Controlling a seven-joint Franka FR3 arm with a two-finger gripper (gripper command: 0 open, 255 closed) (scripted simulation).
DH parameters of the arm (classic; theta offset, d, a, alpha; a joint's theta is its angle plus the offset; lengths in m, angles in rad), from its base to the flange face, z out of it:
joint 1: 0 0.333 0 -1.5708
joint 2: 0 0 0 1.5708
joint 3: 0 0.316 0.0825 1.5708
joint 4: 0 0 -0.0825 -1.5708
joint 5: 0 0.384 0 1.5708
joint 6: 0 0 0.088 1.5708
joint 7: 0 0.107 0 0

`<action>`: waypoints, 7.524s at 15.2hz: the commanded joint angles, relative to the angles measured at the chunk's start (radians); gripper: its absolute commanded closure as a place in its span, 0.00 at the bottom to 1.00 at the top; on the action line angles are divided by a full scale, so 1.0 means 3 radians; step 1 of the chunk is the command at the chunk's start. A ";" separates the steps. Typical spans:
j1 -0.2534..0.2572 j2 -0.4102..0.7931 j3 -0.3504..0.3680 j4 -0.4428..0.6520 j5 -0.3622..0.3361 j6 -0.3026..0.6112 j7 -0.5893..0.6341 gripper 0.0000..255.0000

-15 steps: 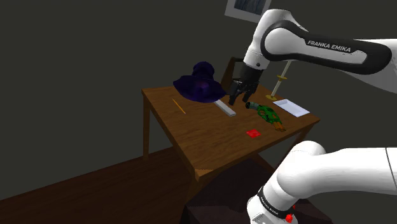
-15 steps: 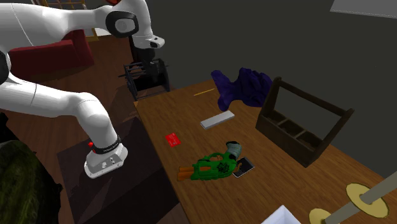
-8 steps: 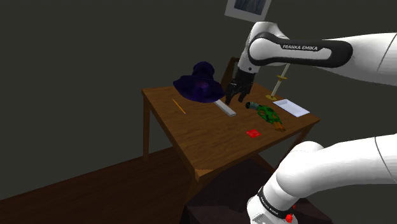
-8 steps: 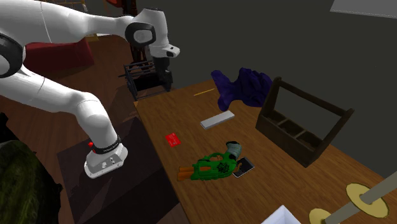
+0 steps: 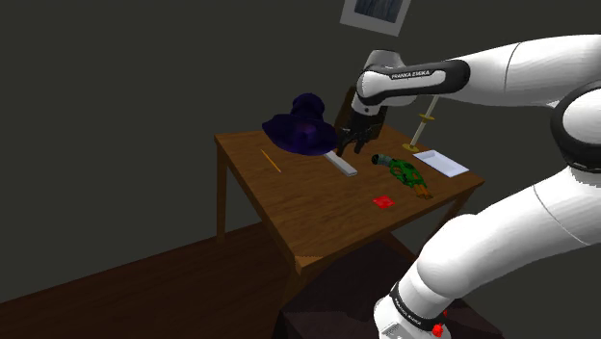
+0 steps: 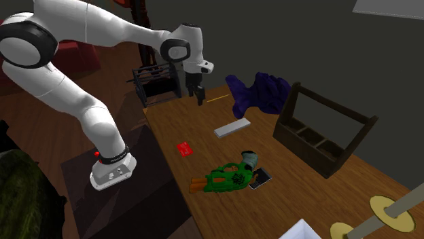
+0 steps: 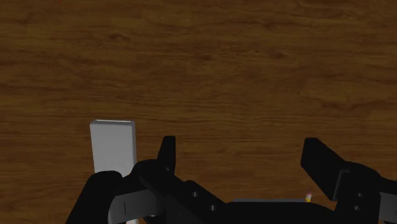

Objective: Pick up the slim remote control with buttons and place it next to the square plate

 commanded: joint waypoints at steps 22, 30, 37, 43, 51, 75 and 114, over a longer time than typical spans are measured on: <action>-0.0351 0.2317 -0.0389 0.1437 0.0676 0.0720 -0.0947 0.00; -0.0352 0.2355 -0.0387 0.1412 0.0697 0.0779 -0.0960 0.00; -0.0345 0.2339 -0.0389 0.1391 0.0692 0.0786 -0.0954 1.00; -0.0347 0.2331 -0.0394 0.1427 0.0686 0.0742 -0.0953 1.00; -0.0322 0.2158 -0.0427 0.1572 0.0599 0.0437 -0.0900 1.00; -0.0962 0.1893 -0.0879 0.1555 0.0556 0.0187 -0.1965 1.00; -0.2479 0.3213 -0.1078 0.2600 0.1360 0.0236 -0.3817 1.00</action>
